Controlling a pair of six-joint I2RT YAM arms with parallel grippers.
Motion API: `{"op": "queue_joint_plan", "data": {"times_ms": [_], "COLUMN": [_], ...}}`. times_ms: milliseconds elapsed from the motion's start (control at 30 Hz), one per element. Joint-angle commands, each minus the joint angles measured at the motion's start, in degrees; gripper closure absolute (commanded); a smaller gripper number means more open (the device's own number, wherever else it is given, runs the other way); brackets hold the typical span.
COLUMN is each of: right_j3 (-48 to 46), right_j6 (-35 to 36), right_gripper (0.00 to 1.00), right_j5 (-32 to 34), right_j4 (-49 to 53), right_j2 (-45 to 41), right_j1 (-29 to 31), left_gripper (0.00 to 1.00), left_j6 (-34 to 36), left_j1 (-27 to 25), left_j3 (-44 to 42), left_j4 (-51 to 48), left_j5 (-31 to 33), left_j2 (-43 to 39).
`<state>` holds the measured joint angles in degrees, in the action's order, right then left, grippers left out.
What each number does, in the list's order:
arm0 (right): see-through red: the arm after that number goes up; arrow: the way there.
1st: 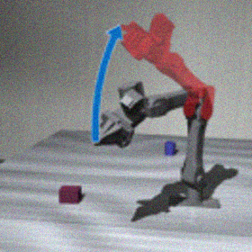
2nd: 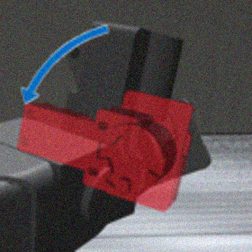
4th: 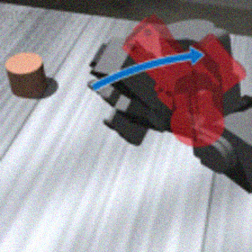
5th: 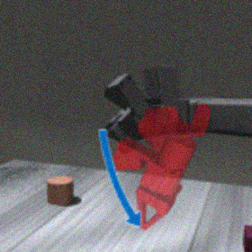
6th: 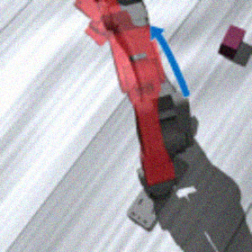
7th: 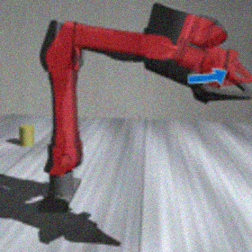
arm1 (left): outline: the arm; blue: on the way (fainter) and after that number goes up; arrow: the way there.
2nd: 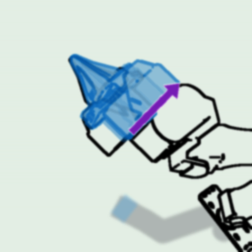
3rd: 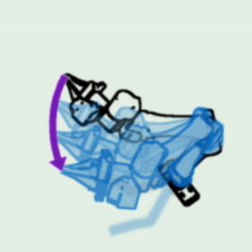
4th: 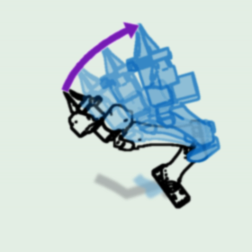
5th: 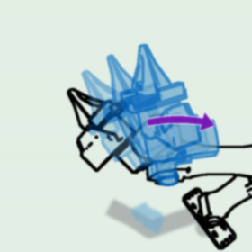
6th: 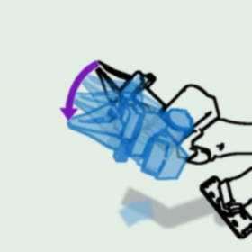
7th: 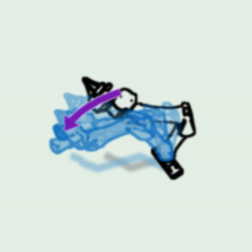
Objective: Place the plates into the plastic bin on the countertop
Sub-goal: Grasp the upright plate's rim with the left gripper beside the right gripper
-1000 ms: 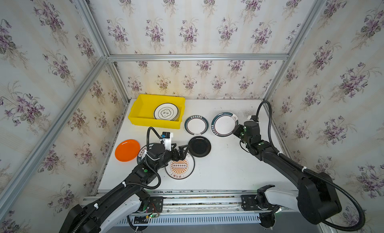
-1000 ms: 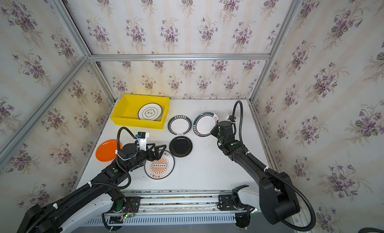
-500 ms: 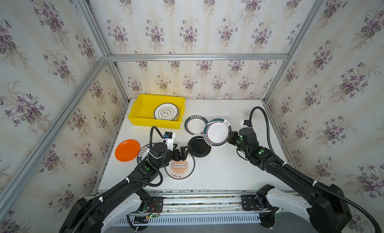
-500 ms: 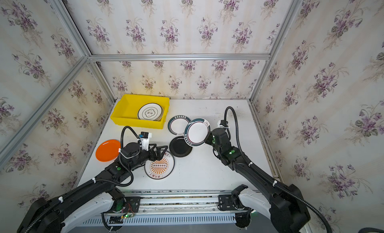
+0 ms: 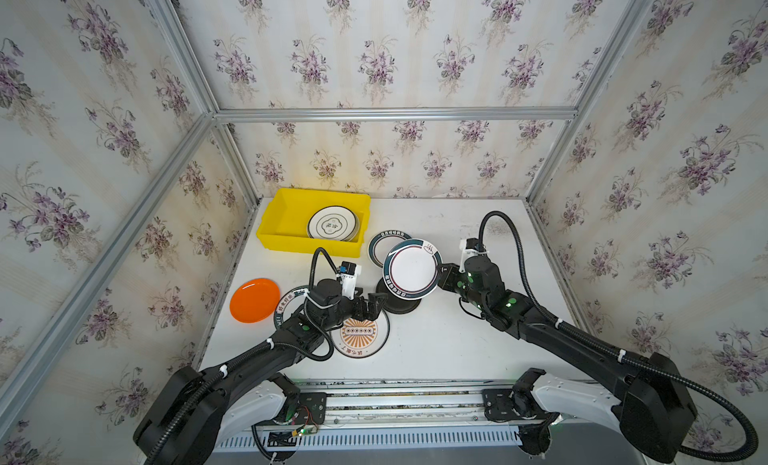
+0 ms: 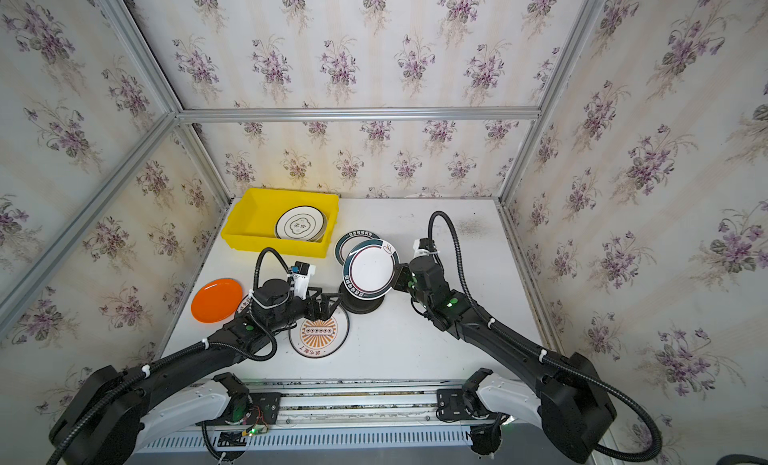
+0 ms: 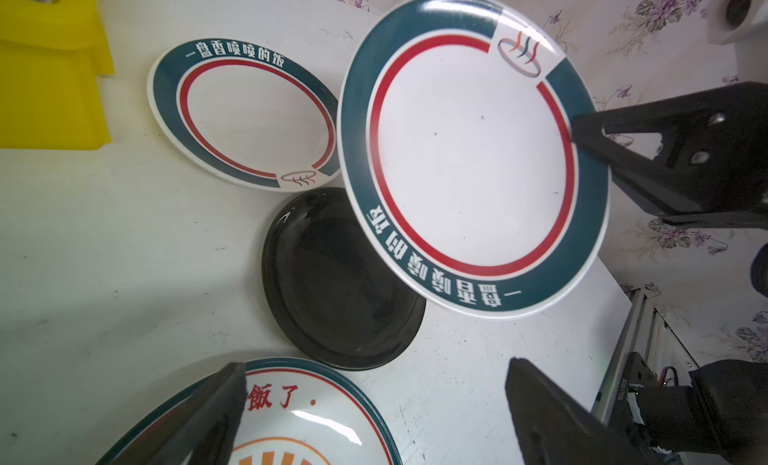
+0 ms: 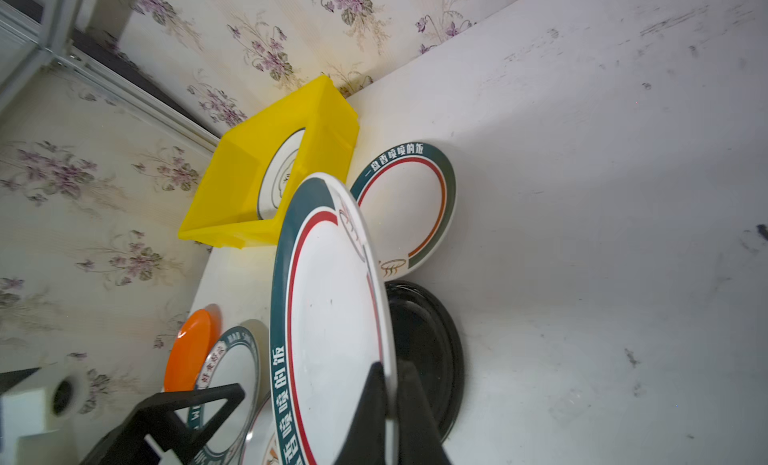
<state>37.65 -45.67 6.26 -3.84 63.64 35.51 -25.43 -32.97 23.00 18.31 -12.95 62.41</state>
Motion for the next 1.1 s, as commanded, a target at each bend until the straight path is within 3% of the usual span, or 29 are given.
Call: {"op": "queue_joint_plan", "data": {"times_ms": [0,167,567,633,767,1067], "right_j3": [-2.39,-4.04,-8.77,-9.36,-10.05,-10.96], "right_j6": [-4.73,-6.00,-7.89,-8.47,-8.73,-6.56], "right_gripper": [1.00,1.00,1.00,1.00,1.00,1.00], "right_j5": [-3.12,-6.22,-10.63,-11.29,-11.73,-13.03], "right_j4": [-6.38,-5.88,-15.70,-17.49,-19.04,-25.13], "right_j2": [-1.38,-3.34,-4.85,-4.51,-3.63,-0.95], "right_j1": [-0.04,0.52,0.62,0.62,1.02,3.84], "left_gripper": [0.00,0.00,0.02,0.08,0.30,0.48], "left_j6": [0.05,0.18,-0.66,-0.52,-0.67,-1.72], "left_j1": [0.10,0.10,0.10,0.10,0.33,0.84], "left_j3": [-0.11,0.18,-0.16,-0.31,-0.72,-1.46], "left_j4": [4.69,5.08,7.51,8.06,9.56,11.76], "left_j5": [-3.15,-4.49,-6.55,-6.84,-8.17,-9.40], "left_j2": [0.59,1.29,3.49,3.68,3.64,4.12]}}
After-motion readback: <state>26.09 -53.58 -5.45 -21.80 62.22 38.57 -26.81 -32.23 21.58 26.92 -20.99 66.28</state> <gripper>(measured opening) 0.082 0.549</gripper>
